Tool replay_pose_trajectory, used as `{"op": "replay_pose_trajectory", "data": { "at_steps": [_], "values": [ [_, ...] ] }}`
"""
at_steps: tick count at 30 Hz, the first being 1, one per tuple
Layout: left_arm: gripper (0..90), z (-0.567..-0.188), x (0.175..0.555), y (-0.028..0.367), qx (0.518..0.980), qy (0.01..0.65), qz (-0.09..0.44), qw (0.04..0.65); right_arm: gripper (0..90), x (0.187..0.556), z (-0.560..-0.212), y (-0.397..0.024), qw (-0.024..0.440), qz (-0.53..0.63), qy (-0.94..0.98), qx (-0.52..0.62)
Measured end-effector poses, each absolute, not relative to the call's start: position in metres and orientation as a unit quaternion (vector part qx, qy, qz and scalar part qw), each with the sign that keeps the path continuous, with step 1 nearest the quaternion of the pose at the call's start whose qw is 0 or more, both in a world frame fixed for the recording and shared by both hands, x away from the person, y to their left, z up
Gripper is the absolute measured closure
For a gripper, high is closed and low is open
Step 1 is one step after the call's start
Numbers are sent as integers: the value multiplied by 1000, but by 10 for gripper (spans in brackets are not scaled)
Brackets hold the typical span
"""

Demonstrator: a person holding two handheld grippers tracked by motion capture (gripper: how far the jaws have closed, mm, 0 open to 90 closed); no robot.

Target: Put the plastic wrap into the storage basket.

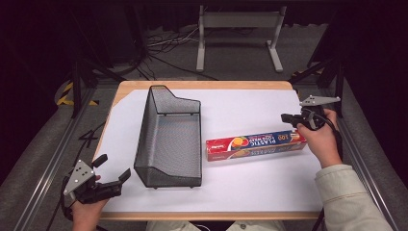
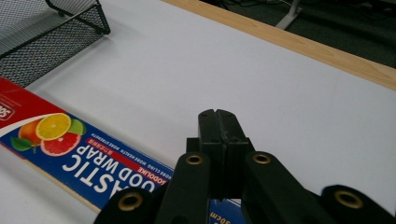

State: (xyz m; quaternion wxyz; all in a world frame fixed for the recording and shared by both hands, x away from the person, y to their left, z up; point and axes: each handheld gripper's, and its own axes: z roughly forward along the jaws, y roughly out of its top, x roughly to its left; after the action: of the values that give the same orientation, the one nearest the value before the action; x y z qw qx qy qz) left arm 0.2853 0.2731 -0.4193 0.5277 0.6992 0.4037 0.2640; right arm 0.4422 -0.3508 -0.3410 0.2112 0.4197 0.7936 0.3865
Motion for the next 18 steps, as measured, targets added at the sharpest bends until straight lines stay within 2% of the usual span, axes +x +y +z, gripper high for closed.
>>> {"op": "replay_pose_trajectory", "data": {
  "at_steps": [6,18],
  "values": [
    [46,-420,286,274,698,405,265,528,900,455,-344,-355,212,374,793,432],
    [48,-420,285,273,700,404,265,527,900,478,-369,-365,183,314,802,474]
  ]
}}
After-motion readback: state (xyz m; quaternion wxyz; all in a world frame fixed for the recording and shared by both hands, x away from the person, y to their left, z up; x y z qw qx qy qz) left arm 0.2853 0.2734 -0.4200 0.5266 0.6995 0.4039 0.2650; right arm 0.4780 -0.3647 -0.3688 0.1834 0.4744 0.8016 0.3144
